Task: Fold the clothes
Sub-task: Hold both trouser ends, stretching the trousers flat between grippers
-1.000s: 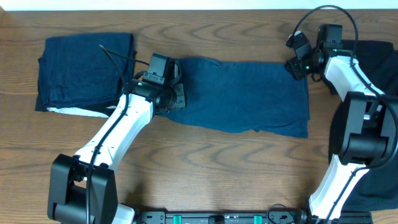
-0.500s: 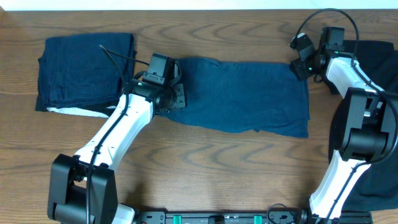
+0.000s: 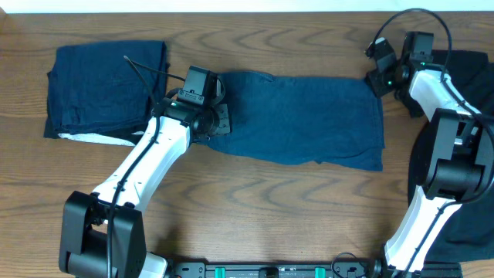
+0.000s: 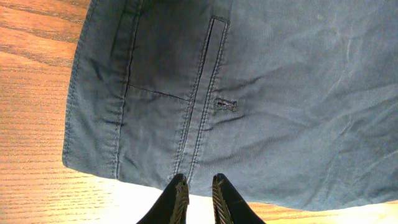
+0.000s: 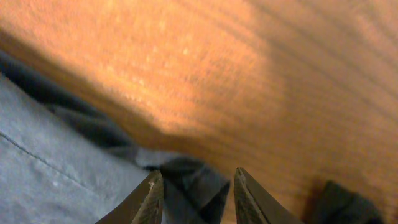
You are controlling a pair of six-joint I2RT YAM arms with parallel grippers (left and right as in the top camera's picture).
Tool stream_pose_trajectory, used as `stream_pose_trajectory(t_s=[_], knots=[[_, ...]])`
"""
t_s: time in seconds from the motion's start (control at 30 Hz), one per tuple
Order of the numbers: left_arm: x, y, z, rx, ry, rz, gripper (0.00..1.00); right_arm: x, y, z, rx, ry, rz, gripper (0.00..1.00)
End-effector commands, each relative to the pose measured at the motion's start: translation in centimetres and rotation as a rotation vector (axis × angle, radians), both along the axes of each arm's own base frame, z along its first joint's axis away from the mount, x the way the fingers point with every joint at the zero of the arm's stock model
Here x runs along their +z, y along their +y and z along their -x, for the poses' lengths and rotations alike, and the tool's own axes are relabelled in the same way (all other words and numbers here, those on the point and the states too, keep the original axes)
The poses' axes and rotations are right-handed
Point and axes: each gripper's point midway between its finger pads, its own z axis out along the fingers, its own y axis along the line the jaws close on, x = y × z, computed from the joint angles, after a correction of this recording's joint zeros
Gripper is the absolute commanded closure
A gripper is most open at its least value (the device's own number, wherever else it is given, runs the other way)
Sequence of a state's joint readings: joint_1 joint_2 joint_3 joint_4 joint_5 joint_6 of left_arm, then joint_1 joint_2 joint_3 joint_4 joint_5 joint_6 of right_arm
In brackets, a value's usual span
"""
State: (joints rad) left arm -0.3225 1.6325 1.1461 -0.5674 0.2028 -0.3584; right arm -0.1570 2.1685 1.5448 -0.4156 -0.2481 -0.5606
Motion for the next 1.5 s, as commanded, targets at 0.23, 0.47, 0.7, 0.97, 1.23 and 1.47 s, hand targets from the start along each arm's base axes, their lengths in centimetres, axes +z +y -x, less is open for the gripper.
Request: stream_pose_trajectory(t_s=[0.23, 0.47, 0.7, 0.97, 1.23, 1.47], knots=[[-0.2, 0.2, -0.4, -0.004, -0.009, -0.016, 0.83, 0.8, 2.3, 1.4, 0.122, 0.050, -0.058, 0.58], [-0.2, 0.2, -0.4, -0.004, -0.009, -0.016, 0.79, -1.5, 2.6, 1.7, 0.137, 0.080, -0.059, 0.57], [-0.2, 0.2, -0.4, -0.004, -0.009, -0.016, 0.79, -1.5, 3.1, 1.2, 0.152, 0.057, -0.084, 0.57], [-0.2, 0.2, -0.4, -0.004, -0.009, -0.016, 0.79, -1.8, 3.1, 1.8, 0.148, 0.088, -0.086, 0.60], [-0.2, 0.2, -0.4, -0.004, -0.007, -0.016, 0.78, -2.6, 2.6, 2.6, 0.132, 0.122, -0.059, 0.60], [-0.2, 0.2, -0.4, -0.004, -0.008, -0.016, 0.78, -2.9, 1.2, 2.0, 0.101, 0.106, 0.017, 0.57]])
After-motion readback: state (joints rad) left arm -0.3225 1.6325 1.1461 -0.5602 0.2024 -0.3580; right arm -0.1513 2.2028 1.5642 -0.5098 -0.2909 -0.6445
